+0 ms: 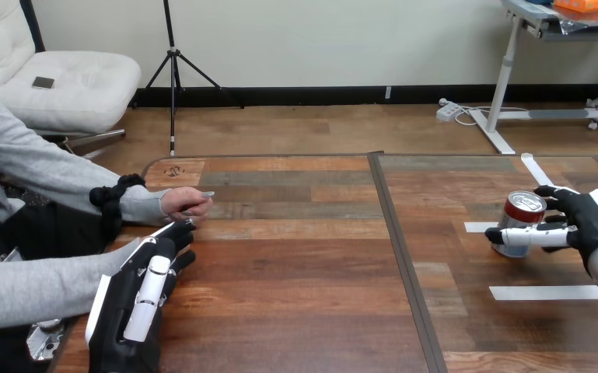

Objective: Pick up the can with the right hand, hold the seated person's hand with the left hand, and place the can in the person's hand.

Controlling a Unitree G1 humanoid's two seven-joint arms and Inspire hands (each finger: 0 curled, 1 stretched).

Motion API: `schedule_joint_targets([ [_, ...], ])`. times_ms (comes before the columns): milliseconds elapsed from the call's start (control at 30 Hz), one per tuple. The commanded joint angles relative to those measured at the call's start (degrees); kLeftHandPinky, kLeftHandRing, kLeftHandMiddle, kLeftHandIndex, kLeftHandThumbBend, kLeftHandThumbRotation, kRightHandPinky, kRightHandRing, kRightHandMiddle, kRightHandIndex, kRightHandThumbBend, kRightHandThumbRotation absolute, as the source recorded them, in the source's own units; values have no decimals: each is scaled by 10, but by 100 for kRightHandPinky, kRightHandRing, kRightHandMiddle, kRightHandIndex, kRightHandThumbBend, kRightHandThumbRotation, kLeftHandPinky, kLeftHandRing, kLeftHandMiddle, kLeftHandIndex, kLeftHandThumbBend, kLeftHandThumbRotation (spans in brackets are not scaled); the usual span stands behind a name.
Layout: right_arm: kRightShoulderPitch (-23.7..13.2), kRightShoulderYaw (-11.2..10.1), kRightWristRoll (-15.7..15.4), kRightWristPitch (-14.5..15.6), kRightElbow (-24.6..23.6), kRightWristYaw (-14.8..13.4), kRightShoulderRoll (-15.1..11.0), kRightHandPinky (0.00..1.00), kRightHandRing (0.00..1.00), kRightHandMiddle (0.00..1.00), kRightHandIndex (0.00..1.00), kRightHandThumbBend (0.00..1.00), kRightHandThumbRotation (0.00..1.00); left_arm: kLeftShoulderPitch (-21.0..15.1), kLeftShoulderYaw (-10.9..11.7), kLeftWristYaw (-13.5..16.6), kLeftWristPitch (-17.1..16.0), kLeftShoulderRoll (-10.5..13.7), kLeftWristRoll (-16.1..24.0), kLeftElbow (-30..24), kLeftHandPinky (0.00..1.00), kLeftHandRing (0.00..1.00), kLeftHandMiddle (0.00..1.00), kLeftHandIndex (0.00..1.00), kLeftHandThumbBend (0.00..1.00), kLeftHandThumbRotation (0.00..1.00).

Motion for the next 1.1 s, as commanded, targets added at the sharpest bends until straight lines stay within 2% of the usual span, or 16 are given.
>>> schedule_joint_targets([
  [0, -29, 4, -2, -9, -3, -13, 10, 80, 90, 91, 87, 100, 12, -29, 4, -6, -5, 4, -8, -13, 86, 89, 86, 73, 54, 76],
  [133, -30, 11, -10, -5, -3, -17, 11, 80, 89, 90, 86, 100, 13, -30, 4, -6, -11, 5, -6, -10, 86, 89, 86, 73, 54, 76],
  [500, -31, 8, -11, -7, -2, -14, 14, 61, 83, 86, 84, 100, 14, -28, 4, -2, -6, 3, -5, -14, 85, 89, 86, 72, 54, 76],
  [633, -33, 12, -15, -5, -1, -17, 15, 57, 82, 86, 84, 100, 14, -28, 3, 1, -7, 3, -4, -15, 85, 89, 85, 72, 53, 76],
  [933, -38, 28, -34, 11, 0, -28, 19, 67, 88, 90, 86, 100, 17, -32, 5, -9, -13, 1, -11, -6, 85, 89, 85, 72, 53, 75],
  [1033, -39, 28, -33, 11, -1, -29, 20, 68, 87, 90, 86, 100, 18, -34, 6, -11, -17, 2, -12, -2, 85, 89, 85, 72, 53, 75],
  [1067, -39, 27, -32, 10, -1, -29, 20, 62, 83, 86, 86, 100, 18, -34, 7, -10, -18, 2, -11, -1, 85, 88, 85, 72, 55, 74],
])
